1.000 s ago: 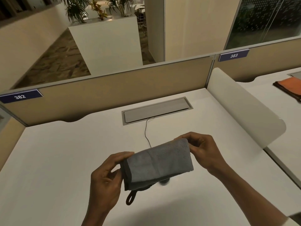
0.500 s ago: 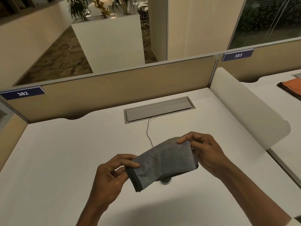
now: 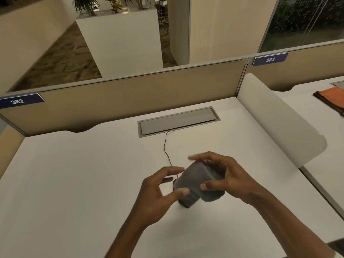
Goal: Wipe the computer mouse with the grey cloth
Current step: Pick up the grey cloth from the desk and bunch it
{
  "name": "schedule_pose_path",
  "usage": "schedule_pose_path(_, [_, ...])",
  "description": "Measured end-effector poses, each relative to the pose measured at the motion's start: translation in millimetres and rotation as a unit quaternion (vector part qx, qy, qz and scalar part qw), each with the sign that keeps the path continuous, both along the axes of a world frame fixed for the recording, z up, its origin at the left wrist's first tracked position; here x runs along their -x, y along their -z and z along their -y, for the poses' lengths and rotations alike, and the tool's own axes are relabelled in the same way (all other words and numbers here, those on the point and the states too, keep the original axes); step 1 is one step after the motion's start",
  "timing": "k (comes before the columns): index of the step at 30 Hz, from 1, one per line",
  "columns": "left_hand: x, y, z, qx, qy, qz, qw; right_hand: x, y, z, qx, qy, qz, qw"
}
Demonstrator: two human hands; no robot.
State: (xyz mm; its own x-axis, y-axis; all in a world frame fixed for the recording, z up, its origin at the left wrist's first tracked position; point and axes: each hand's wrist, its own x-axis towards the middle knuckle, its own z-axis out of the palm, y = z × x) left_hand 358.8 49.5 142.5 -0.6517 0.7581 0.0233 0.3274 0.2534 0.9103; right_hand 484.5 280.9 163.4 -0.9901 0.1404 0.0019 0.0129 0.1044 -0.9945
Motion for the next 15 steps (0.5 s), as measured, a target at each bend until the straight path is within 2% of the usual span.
schedule_pose_path(3, [-6.3, -3.9, -20.3, 0.003, 0.026, -0.004, 1.0, 0.9, -1.6, -1.6, 0.001, 0.002, -0.005, 1.0])
schedule_pose_path(5, [-10.0, -2.2, -29.6, 0.006, -0.001, 0.012, 1.0, -0.8, 1.7, -1.4, 0.04, 0.044, -0.018, 0.998])
schedule_pose_path(8, [-17.4, 2.7, -37.3, -0.037, -0.05, 0.105, 0.993, -10.0, 13.0, -2.6, 0.124, 0.126, -0.056, 0.983])
schedule_pose_path(11, [-31.5, 6.6, -44.1, -0.107, -0.074, 0.207, 0.97, -24.8, 30.1, -1.4, 0.176, 0.104, -0.061, 0.977])
schedule_pose_path(15, [-44.4, 22.4, -53.6, -0.139, -0.111, 0.283, 0.942, -40.2, 49.4, 3.6, 0.138, 0.078, -0.005, 0.987])
